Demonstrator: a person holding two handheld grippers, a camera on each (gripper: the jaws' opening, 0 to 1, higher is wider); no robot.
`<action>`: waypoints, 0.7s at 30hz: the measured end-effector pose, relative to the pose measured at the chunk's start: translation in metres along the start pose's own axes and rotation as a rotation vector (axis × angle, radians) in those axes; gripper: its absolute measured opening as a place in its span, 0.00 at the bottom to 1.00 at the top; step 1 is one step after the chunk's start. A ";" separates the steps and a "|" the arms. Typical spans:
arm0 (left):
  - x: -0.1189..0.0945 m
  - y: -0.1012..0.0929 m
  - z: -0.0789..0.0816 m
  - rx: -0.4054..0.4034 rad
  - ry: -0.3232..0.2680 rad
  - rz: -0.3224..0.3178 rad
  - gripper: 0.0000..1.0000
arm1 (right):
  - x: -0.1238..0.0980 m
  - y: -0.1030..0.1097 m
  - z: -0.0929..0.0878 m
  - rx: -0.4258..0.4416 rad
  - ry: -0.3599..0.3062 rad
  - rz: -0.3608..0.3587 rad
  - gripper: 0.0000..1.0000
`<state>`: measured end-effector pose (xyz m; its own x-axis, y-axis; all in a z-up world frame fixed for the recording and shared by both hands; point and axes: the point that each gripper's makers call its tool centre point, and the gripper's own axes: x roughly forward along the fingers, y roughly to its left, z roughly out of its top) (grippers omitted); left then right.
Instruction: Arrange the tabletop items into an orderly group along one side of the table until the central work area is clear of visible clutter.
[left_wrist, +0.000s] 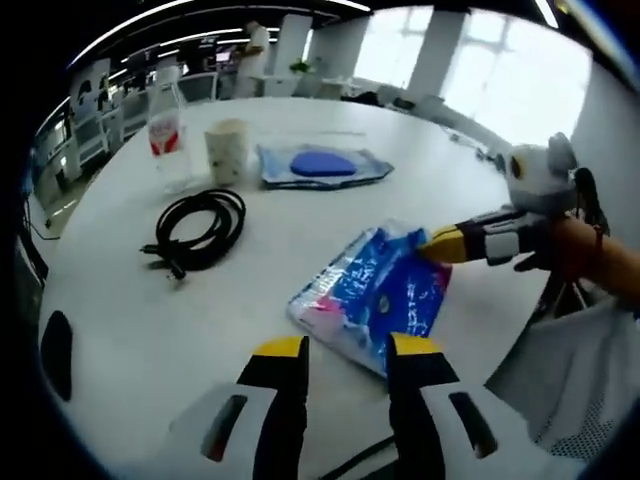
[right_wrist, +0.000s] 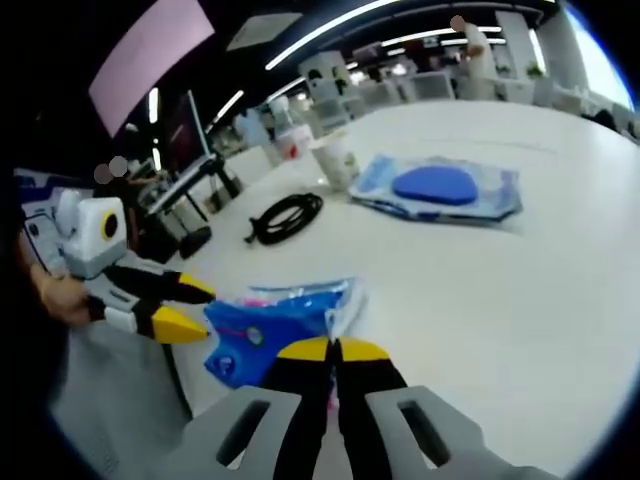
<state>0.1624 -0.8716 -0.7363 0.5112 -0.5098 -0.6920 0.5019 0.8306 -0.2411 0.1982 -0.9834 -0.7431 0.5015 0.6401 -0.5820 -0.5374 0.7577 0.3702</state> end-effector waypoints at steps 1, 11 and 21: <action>0.000 -0.001 -0.001 -0.010 0.003 -0.003 0.24 | 0.000 0.000 0.000 0.000 0.001 -0.001 0.00; -0.001 -0.002 -0.002 -0.048 0.010 -0.019 0.05 | 0.000 0.003 -0.001 0.007 0.010 0.005 0.00; -0.007 -0.002 0.012 -0.006 -0.013 -0.032 0.00 | -0.009 0.006 0.004 -0.008 -0.004 -0.019 0.00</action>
<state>0.1660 -0.8724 -0.7230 0.5038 -0.5390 -0.6750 0.5139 0.8151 -0.2674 0.1933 -0.9840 -0.7325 0.5146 0.6261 -0.5859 -0.5331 0.7688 0.3532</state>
